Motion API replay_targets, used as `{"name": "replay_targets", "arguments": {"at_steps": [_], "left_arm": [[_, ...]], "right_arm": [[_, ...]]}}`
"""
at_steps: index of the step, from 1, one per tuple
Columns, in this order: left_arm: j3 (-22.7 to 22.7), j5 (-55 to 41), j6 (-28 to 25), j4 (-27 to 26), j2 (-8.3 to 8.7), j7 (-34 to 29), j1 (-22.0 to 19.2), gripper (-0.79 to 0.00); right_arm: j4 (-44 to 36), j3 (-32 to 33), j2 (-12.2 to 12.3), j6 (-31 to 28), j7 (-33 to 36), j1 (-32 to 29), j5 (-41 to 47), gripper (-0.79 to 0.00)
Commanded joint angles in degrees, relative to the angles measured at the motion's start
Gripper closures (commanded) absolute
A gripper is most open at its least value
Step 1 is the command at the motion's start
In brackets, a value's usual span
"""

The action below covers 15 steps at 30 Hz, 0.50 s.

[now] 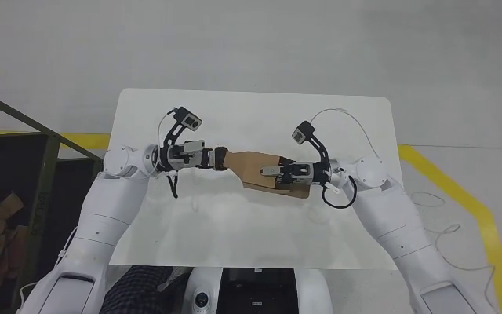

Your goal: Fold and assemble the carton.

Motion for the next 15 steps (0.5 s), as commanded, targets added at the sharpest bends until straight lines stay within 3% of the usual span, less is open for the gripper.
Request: {"name": "replay_targets", "arguments": {"at_steps": [1, 9, 15], "left_arm": [[-1.3, -0.4, -0.5, -1.8, 0.21, 0.5, 1.0, -0.785], [-3.8, -0.8, -0.1, -4.4, 0.65, 0.6, 2.1, -0.785], [-2.6, 1.4, 1.5, -4.9, 0.61, 0.5, 1.2, -0.785]], "right_arm": [[0.0, 0.0, 0.1, 0.2, -0.4, 0.0, -1.1, 0.000], [-0.5, -0.3, 0.2, 0.9, -1.7, -0.1, -3.4, 0.000], [-1.1, -0.3, 0.3, 1.3, -2.2, -0.2, -4.3, 0.000]]}}
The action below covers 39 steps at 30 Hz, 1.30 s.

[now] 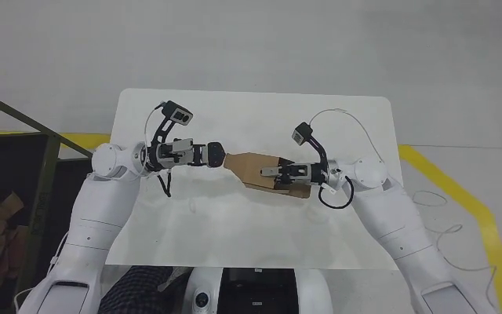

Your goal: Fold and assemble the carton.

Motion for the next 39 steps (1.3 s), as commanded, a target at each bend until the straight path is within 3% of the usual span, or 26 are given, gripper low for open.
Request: {"name": "replay_targets", "arguments": {"at_steps": [1, 16, 39], "left_arm": [[1.0, 1.2, 0.5, 0.1, -0.11, 0.4, -0.5, -0.785], [5.0, 8.8, 0.4, 3.1, -0.51, 4.2, -3.3, -0.785], [7.6, 8.1, -0.5, 5.1, -1.05, 4.5, -5.0, -0.785]], "right_arm": [[-0.3, 0.0, 0.0, 0.2, 0.0, 0.0, -0.3, 0.000], [-2.4, 0.8, 0.4, 0.5, 0.4, -0.8, 0.4, 0.000], [-3.5, 0.4, 0.4, 0.0, 2.3, -0.9, 3.9, 0.000]]}}
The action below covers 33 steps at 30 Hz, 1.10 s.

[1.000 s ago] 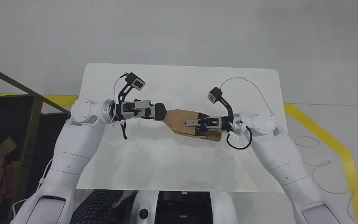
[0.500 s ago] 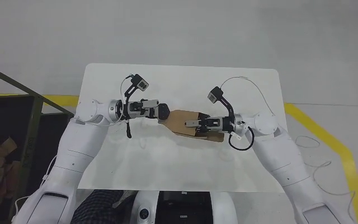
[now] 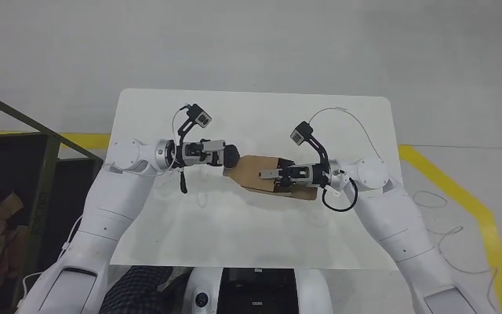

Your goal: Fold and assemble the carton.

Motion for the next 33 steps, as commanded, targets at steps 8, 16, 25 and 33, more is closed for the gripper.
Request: {"name": "replay_targets", "arguments": {"at_steps": [8, 16, 25, 33], "left_arm": [[0.8, -2.0, 0.0, -0.4, -0.23, -0.7, 0.4, -0.785], [0.9, -2.0, -0.4, -0.1, -0.29, -0.7, 0.2, -0.785], [-0.7, -0.6, -0.4, -1.0, 0.16, 0.2, 1.3, -0.785], [0.2, -3.5, -0.7, -0.3, -0.25, 0.6, 1.4, -0.785]], "right_arm": [[0.3, -0.8, -0.2, 0.1, 0.0, 0.3, 0.9, 0.000], [0.7, -0.8, -0.3, -0.3, -0.1, 0.4, 1.7, 0.000], [0.8, -0.2, -0.2, -0.4, -0.1, 0.2, 2.2, 0.000], [0.5, -0.5, -0.4, -0.5, 0.0, -0.1, 4.8, 0.000]]}}
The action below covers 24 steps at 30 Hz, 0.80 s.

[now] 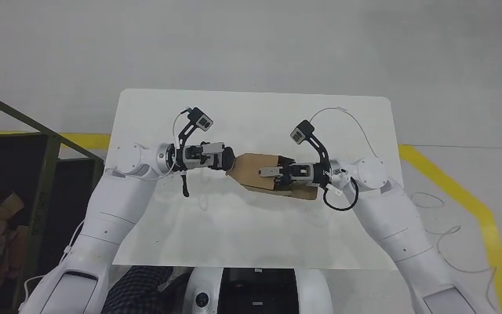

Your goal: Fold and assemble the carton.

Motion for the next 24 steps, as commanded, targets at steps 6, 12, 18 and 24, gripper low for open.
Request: {"name": "replay_targets", "arguments": {"at_steps": [6, 12, 18, 24], "left_arm": [[0.4, -2.4, -0.7, 0.9, -0.39, 0.3, -0.7, -0.785], [1.4, -3.2, -0.7, 1.3, -0.77, -0.1, -1.5, -0.785], [1.6, -2.9, -1.4, 1.4, -0.92, -0.1, -1.7, -0.785], [0.8, -1.3, -1.9, 0.9, -0.72, 0.3, -1.3, -0.785]], "right_arm": [[0.6, -0.3, -0.3, -0.2, 0.3, -0.1, 2.8, 0.000], [0.9, -0.5, -0.5, -0.1, 0.2, 0.0, 3.7, 0.000], [1.4, -0.2, -0.5, -0.1, 0.2, 0.1, 3.8, 0.000], [1.6, 0.2, -0.5, -0.3, 0.2, 0.1, 3.7, 0.000]]}}
